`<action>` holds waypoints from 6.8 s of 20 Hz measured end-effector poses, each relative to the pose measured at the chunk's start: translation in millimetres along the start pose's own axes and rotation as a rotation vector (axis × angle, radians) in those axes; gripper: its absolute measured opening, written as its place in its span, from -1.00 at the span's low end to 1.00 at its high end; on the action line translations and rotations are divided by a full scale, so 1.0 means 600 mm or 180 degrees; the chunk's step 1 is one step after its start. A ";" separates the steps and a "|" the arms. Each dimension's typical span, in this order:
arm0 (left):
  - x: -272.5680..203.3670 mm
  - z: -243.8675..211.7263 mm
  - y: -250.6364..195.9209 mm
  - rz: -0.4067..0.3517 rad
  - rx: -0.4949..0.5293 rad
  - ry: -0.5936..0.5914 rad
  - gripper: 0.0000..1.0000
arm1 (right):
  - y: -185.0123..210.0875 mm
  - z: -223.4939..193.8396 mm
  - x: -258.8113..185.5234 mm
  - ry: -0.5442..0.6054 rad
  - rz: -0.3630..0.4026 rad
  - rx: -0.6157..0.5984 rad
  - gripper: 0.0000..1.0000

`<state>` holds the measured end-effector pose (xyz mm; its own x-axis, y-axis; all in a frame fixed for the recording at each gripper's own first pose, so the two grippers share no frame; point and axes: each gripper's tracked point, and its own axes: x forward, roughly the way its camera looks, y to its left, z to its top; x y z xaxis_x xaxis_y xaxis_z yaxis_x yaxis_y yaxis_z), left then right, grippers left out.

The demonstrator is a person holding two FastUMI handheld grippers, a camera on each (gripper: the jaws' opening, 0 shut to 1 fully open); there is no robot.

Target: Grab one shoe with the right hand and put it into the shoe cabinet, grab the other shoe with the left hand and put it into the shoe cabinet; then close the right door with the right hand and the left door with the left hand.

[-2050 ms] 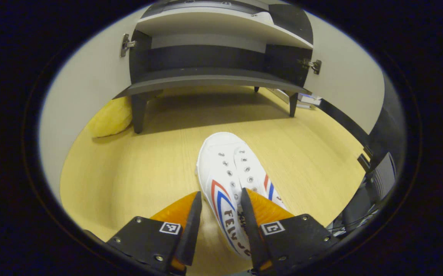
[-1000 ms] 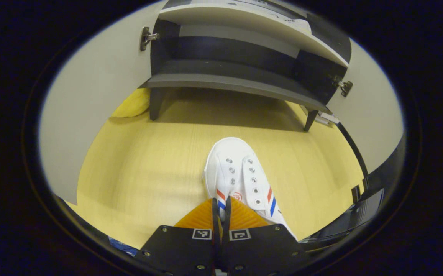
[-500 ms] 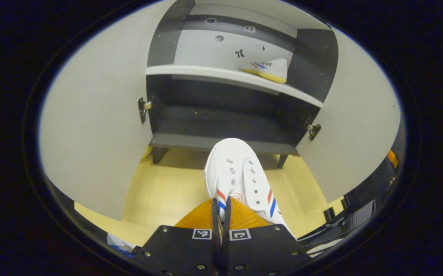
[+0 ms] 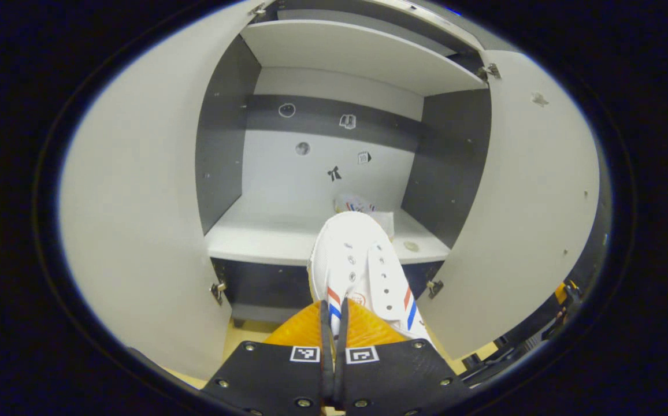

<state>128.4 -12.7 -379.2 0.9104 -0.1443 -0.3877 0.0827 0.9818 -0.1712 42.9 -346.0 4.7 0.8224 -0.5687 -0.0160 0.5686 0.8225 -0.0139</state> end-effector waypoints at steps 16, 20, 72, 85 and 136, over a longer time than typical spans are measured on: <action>-0.020 0.022 -0.001 0.0355 0.0313 -0.0450 -0.98 | 0.012 0.030 0.034 -0.0140 0.0021 0.0037 1.00; -0.011 0.010 -0.001 0.0401 0.0341 -0.0288 -0.98 | 0.013 0.029 0.044 -0.0130 -0.0010 0.0114 0.94; -0.729 -0.291 -0.026 0.0802 0.0210 -0.1089 0.93 | 0.246 0.243 -0.099 -0.0657 0.1298 -0.0063 0.97; -0.771 -0.306 0.030 0.0984 0.0120 -0.1103 0.91 | 0.288 0.236 -0.142 -0.0553 0.1269 -0.0082 0.83; -0.742 0.039 0.352 0.0906 -0.0057 -0.1725 0.91 | 0.388 0.046 -0.262 0.0270 0.1602 -0.0384 0.95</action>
<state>-250.1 261.7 -221.3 0.9728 0.2114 0.0947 -0.1965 0.9696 -0.1456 46.8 -65.2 31.5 0.9857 -0.1054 -0.1312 0.0928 0.9908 -0.0987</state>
